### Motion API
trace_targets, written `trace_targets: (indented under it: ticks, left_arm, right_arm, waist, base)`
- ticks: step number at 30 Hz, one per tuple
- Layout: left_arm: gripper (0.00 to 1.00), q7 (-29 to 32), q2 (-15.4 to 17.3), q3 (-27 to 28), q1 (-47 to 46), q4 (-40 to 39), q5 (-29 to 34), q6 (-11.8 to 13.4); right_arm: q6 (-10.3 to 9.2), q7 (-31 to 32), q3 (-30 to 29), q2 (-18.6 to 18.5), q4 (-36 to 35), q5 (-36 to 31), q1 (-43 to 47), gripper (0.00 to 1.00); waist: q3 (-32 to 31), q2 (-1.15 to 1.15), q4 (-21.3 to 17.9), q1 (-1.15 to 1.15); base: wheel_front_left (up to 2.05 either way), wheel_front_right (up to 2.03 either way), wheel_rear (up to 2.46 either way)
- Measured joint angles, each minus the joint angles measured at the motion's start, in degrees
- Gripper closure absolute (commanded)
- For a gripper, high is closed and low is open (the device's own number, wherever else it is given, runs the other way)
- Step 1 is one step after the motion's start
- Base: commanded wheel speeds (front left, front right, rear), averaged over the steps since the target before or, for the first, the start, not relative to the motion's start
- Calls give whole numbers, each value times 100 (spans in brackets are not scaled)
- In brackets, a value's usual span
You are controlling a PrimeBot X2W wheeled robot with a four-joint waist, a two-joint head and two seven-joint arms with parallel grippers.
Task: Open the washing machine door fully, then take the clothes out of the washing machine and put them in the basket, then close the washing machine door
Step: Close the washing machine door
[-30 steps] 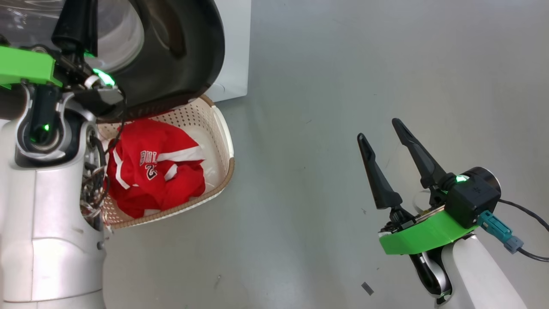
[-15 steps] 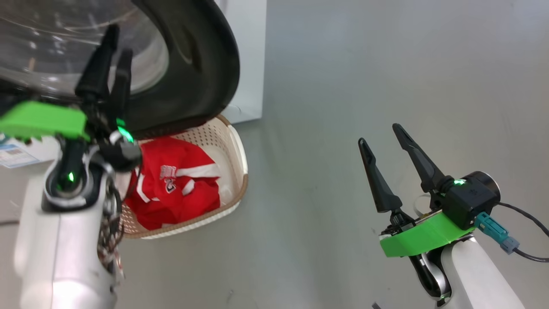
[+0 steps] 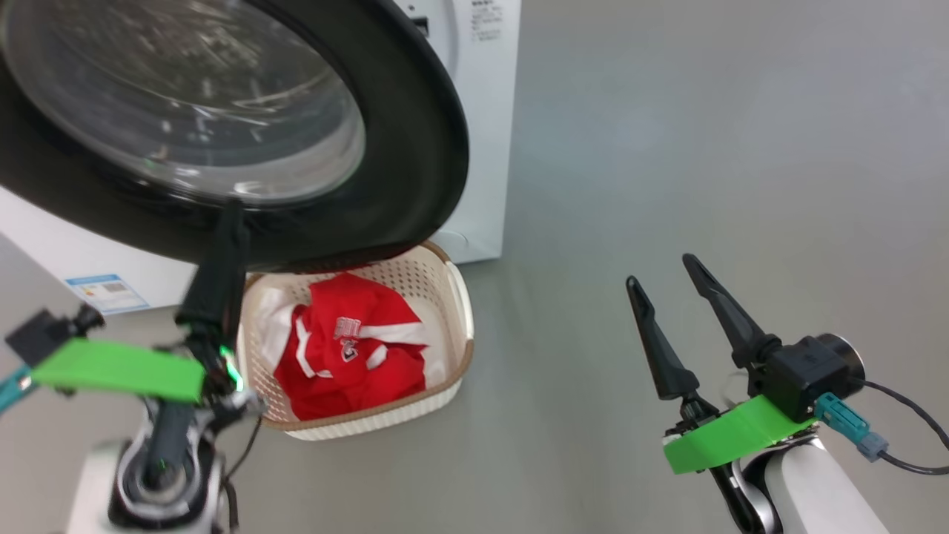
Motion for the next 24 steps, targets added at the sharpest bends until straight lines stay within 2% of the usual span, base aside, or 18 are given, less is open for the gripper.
trace_targets:
  ticks: [6,11,18,21,24]
  left_arm:
    - [0,-508,118,-177,737,-755,823,-62]
    - [0,-1109,288,-364,1335,-1106,1950,-40]
    - [0,-1770,611,-749,2002,-1348,3579,209]
    - [0,-1933,722,-843,2174,-1436,4102,330]
    - [0,-1995,736,-869,2273,-1495,4362,423]
  right_arm:
    - [0,0,-154,0,69,34,127,0]
    - [0,0,-165,0,64,35,240,0]
    - [0,0,-181,3,76,35,387,0]
    - [0,1,-224,3,86,34,493,0]
    - [0,0,-258,3,98,34,573,0]
  waist:
    - [-278,0,162,0]
    - [-508,0,251,0]
    - [-741,0,320,0]
    - [-827,0,333,0]
    - [-886,0,334,0]
  base:
    - [0,0,0]
    - [0,0,0]
    - [0,0,0]
    - [0,0,0]
    - [0,0,0]
